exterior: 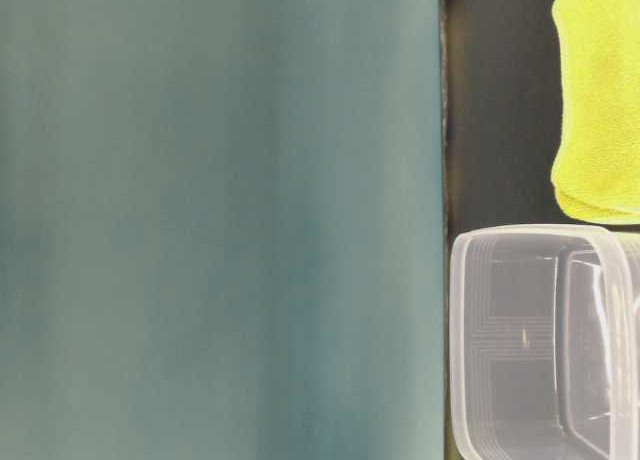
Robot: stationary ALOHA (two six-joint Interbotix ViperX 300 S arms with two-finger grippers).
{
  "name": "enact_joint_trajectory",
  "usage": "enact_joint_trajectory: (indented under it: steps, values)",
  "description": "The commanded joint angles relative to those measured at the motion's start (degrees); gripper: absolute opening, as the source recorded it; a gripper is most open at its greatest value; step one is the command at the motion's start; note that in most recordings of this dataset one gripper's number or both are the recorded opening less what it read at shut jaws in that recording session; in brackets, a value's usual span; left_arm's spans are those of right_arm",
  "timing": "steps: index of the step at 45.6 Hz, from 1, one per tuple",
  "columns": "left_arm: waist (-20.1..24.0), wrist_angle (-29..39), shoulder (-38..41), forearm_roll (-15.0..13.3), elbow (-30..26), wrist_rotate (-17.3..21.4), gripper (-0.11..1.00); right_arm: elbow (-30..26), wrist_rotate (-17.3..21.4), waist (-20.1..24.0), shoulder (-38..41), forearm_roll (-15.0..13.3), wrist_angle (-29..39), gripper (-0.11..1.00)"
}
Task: Place the yellow towel into the container with the left arm.
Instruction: 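Move the left gripper over the yellow towel right of the container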
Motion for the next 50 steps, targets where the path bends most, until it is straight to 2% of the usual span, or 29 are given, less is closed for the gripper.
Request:
enact_joint_trajectory:
  steps: [1,5,9,14,20,24,35,38,44,48,50]
  values:
    - [0.26,1.67,2.20,2.11,-3.08,-1.67,0.06,-0.70,0.62,0.35,0.53,0.35,-0.35,0.01]
    - [0.26,5.54,4.39,2.11,-6.50,-3.16,0.02,-0.62,2.11,0.35,0.00,2.20,2.64,0.01]
    - [0.09,8.70,6.33,2.20,-9.32,-3.43,0.02,-0.70,4.39,0.26,-0.79,2.37,7.29,0.01]
    - [0.00,12.57,10.20,2.20,-13.27,-3.25,0.02,-0.79,6.77,0.18,-2.72,2.29,17.14,0.01]
    - [0.18,16.79,16.26,2.20,-18.72,-2.99,0.02,-0.79,7.03,-0.26,-4.92,2.29,27.42,0.01]
    - [0.26,19.60,20.65,2.20,-22.15,-3.08,0.02,-0.79,7.03,-1.05,-6.33,2.02,30.23,0.01]
    - [0.18,24.35,31.20,2.20,-30.23,-2.90,0.02,-0.18,7.03,-2.64,-10.37,2.02,30.85,0.03]
    - [0.00,25.40,34.19,2.20,-33.05,-2.72,0.02,0.00,7.03,-2.64,-11.34,2.02,30.94,0.14]
    - [0.18,29.88,39.55,2.29,-38.76,-2.72,0.03,0.62,7.03,-2.99,-12.39,2.02,31.03,0.52]
    - [0.62,34.45,43.24,2.29,-42.45,-2.72,0.10,0.79,6.86,-3.08,-12.74,2.02,31.03,0.74]
    - [0.62,37.62,45.44,2.29,-44.91,-2.81,0.16,0.79,6.68,-3.08,-12.92,1.93,30.94,0.80]
